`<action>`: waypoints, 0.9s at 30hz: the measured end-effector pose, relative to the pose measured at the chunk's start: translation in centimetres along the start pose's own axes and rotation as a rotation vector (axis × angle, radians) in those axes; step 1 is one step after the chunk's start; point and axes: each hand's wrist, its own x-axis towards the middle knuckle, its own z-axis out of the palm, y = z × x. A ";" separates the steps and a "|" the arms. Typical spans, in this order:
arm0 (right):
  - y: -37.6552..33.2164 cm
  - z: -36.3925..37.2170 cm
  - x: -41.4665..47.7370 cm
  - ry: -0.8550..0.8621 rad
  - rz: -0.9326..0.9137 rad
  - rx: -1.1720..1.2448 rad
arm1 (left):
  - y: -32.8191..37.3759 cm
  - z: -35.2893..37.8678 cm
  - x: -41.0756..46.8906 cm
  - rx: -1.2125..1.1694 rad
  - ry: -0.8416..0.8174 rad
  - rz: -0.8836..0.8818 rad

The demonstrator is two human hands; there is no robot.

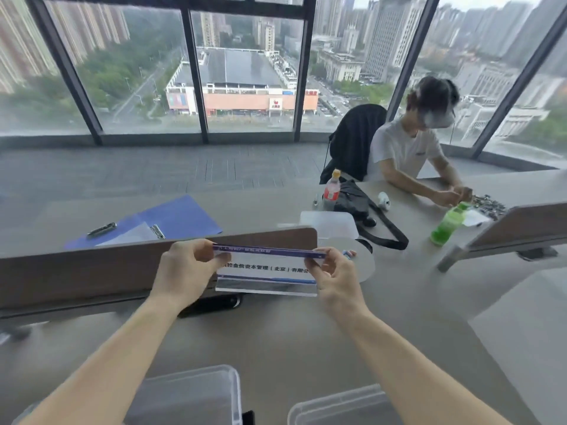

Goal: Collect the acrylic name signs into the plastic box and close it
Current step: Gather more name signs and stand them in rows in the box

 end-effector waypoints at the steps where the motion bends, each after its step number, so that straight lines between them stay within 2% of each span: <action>1: -2.2 -0.3 -0.7 0.004 -0.030 0.043 | 1.4 -1.6 -0.5 0.003 0.005 0.040; 5: -9.2 -1.7 -4.2 0.054 -0.089 0.184 | 6.9 -7.8 -3.5 0.050 0.021 0.161; 12: -14.3 -2.7 -8.6 -0.020 -0.260 0.202 | 12.1 -13.2 -10.6 0.330 0.318 0.396; 16: -15.3 -3.4 -12.0 -0.137 -0.356 0.113 | 14.8 -12.1 -15.2 0.517 0.131 0.568; 18: -15.0 -3.8 -13.4 -0.154 -0.405 0.097 | 15.4 -11.6 -17.2 0.544 0.066 0.549; 22: -14.6 -3.0 -15.5 -0.194 -0.446 0.093 | 13.8 -12.2 -20.8 0.505 0.097 0.454; 25: -14.0 -1.1 -17.4 -0.191 -0.307 0.059 | 11.4 -13.6 -22.8 0.365 0.137 0.312; 27: -13.1 0.6 -18.8 -0.220 -0.122 0.113 | 9.9 -14.6 -23.7 0.277 0.197 0.235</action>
